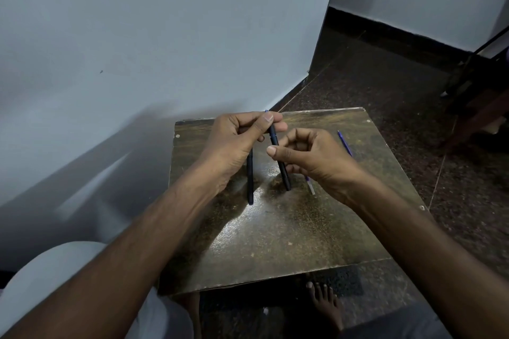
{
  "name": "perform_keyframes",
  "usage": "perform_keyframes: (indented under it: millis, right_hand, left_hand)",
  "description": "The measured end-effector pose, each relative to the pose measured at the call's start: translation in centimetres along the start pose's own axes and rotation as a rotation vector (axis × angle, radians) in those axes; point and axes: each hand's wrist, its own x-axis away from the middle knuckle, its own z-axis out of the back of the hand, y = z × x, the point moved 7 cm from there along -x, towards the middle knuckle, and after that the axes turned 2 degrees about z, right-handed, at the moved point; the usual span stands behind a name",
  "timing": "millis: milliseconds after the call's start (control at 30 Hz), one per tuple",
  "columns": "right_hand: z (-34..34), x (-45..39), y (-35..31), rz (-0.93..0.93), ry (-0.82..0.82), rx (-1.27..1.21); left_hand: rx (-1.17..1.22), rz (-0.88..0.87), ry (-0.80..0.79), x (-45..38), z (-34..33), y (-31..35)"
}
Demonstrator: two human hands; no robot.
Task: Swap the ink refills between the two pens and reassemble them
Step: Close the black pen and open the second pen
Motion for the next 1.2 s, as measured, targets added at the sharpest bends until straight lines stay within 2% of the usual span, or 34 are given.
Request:
perform_keyframes:
  millis: [167, 467, 533, 600, 700, 767, 900, 1200]
  right_hand:
    - [-0.8, 0.1, 0.3, -0.006, -0.098, 0.046]
    - [-0.7, 0.3, -0.3, 0.084, -0.007, 0.204]
    - [-0.6, 0.3, -0.3, 0.094, 0.003, 0.201]
    - [-0.1, 0.3, -0.4, 0.102, 0.03, 0.195]
    - [0.6, 0.3, -0.6, 0.115, 0.072, 0.201]
    - [0.5, 0.3, -0.7, 0.119, 0.07, 0.205]
    - [-0.3, 0.6, -0.5, 0.125, 0.037, 0.288]
    - [0.2, 0.6, -0.8, 0.153, 0.069, 0.534]
  left_hand:
    - [0.054, 0.019, 0.028, 0.2, 0.0, 0.0]
    - [-0.074, 0.011, 0.183, 0.3, 0.8, -0.1]
    - [-0.094, 0.049, 0.128, 0.2, 0.5, -0.4]
    - [-0.078, 0.098, -0.013, 0.2, -0.4, -0.6]
    - [-0.034, 0.027, -0.079, 0.2, -0.8, -0.1]
    - [-0.03, -0.013, -0.016, 0.2, -0.6, 0.1]
    - [-0.021, 0.016, 0.195, 0.0, 1.1, -0.1]
    - [-0.006, -0.003, 0.347, -0.7, 4.6, 0.9]
